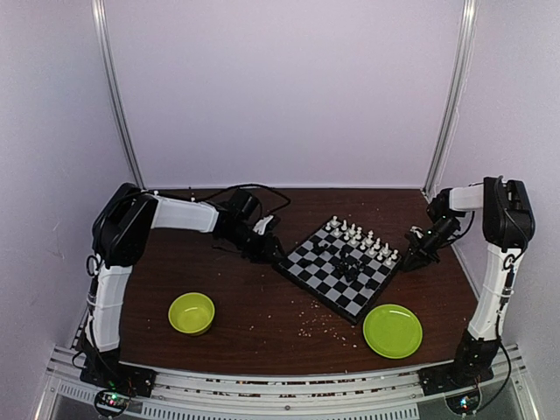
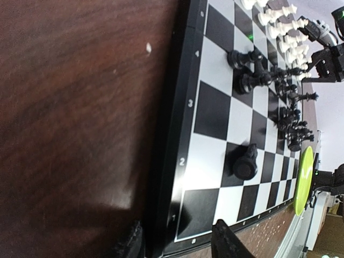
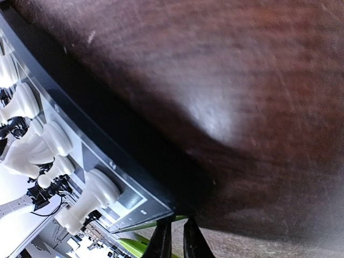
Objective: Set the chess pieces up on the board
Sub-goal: Adjust the chessboard at the center of the board.
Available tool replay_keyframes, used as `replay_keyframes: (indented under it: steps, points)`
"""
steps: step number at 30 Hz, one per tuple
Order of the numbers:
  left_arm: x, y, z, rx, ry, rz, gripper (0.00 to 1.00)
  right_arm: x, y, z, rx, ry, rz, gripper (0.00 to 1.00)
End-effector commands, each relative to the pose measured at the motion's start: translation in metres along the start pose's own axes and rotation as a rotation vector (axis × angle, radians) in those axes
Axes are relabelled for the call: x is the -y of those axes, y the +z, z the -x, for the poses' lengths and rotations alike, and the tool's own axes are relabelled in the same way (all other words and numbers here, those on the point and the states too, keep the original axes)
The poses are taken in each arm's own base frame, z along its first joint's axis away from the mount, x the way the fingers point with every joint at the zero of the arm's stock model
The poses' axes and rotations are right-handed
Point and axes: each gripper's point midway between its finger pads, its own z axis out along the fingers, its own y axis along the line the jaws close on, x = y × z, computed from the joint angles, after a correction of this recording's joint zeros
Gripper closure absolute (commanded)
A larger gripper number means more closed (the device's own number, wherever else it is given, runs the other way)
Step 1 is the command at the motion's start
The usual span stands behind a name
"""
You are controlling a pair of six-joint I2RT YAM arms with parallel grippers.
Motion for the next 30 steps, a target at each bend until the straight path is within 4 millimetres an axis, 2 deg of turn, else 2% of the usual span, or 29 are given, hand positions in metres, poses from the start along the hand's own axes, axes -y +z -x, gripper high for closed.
replay_keyframes:
  steps: [1,8,17,27,30]
  points:
    - [0.006,-0.015,-0.003,0.026,0.035,0.007,0.57,-0.012,0.007,0.013,0.006,-0.033,0.01,0.91]
    - [0.004,-0.023,-0.014,0.033,0.031,0.023,0.57,-0.028,0.008,0.018,0.006,-0.075,0.001,0.91]
    - [0.007,-0.035,-0.024,0.038,0.045,0.029,0.57,-0.053,0.022,0.013,-0.031,-0.154,-0.017,0.9]
    - [0.013,-0.036,-0.05,0.022,0.047,0.018,0.57,-0.069,0.029,0.013,-0.047,-0.199,-0.024,0.89]
    - [0.012,-0.038,-0.055,0.022,0.038,0.023,0.57,-0.069,0.025,0.01,-0.036,-0.201,-0.029,0.89]
